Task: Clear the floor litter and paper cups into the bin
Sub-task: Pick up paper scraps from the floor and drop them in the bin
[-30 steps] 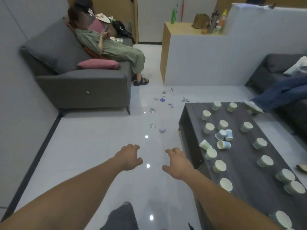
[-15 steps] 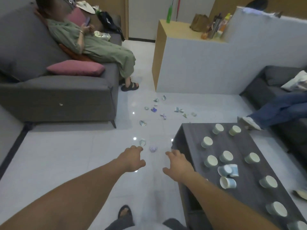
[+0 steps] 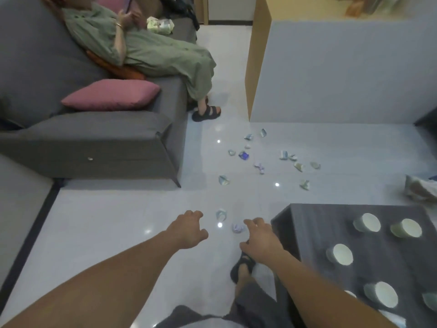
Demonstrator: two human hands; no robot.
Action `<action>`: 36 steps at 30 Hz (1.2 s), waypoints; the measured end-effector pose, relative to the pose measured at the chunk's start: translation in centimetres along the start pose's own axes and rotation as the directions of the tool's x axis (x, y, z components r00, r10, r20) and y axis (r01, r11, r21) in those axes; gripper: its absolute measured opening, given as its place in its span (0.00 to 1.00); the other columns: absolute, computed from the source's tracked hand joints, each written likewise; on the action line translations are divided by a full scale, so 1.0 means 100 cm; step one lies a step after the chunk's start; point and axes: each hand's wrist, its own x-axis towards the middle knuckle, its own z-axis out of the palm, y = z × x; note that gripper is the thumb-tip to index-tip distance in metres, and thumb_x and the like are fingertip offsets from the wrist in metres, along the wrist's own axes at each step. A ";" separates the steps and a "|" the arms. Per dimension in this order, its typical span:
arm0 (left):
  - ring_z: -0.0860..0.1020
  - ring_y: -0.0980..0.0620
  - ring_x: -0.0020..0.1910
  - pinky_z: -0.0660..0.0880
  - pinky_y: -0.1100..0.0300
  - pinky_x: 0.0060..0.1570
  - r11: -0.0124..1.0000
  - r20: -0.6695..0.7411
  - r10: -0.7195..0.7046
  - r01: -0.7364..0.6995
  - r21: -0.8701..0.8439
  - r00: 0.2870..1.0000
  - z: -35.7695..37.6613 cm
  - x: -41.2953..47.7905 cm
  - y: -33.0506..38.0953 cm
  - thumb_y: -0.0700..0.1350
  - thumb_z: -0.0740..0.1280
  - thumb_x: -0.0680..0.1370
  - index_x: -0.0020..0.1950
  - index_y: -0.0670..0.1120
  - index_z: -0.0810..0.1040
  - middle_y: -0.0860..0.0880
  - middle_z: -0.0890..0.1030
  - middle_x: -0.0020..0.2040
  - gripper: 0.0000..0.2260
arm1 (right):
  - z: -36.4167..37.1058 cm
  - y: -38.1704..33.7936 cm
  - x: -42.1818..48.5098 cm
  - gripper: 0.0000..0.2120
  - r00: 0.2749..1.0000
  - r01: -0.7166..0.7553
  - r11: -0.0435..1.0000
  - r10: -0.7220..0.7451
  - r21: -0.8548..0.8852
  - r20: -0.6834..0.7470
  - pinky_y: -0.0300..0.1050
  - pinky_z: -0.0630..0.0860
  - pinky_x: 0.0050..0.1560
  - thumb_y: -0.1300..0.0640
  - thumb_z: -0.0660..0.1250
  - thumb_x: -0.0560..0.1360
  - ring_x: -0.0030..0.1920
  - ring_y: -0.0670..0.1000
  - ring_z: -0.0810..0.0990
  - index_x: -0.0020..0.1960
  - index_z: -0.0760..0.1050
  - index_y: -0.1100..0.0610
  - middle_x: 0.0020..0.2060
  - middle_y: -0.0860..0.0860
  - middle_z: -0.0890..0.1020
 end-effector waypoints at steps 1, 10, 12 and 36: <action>0.69 0.45 0.66 0.70 0.53 0.61 0.999 0.020 -0.030 0.030 -0.014 0.999 -0.001 0.018 0.005 0.55 0.62 0.76 0.75 0.50 0.60 0.46 0.66 0.72 0.29 | -0.004 0.008 0.023 0.31 1.000 0.007 1.000 -0.007 -0.008 0.027 0.49 0.70 0.63 0.48 0.64 0.75 0.67 0.56 0.65 0.75 0.58 0.51 0.70 0.53 0.63; 0.72 0.49 0.64 0.69 0.56 0.63 0.966 0.174 -0.156 0.187 -0.179 0.972 0.049 0.199 0.029 0.53 0.62 0.77 0.74 0.49 0.63 0.48 0.68 0.70 0.26 | 0.041 0.086 0.210 0.32 0.976 -0.082 0.997 0.080 0.001 0.202 0.48 0.70 0.63 0.47 0.63 0.76 0.62 0.54 0.68 0.76 0.56 0.49 0.68 0.51 0.65; 0.72 0.50 0.63 0.70 0.56 0.63 0.954 0.203 -0.159 0.203 -0.219 0.966 0.085 0.253 0.023 0.53 0.63 0.77 0.73 0.49 0.64 0.48 0.70 0.68 0.26 | 0.075 0.102 0.260 0.32 0.971 -0.105 0.994 0.101 0.008 0.217 0.48 0.71 0.62 0.48 0.64 0.75 0.62 0.54 0.67 0.76 0.55 0.49 0.68 0.51 0.64; 0.74 0.50 0.59 0.68 0.61 0.52 0.791 0.370 -0.209 0.379 -0.480 0.905 0.365 0.540 -0.124 0.55 0.67 0.76 0.72 0.51 0.65 0.49 0.73 0.66 0.26 | 0.409 0.195 0.509 0.20 0.992 0.107 0.990 -0.113 0.094 0.062 0.47 0.71 0.57 0.52 0.70 0.73 0.61 0.57 0.68 0.64 0.74 0.54 0.62 0.55 0.70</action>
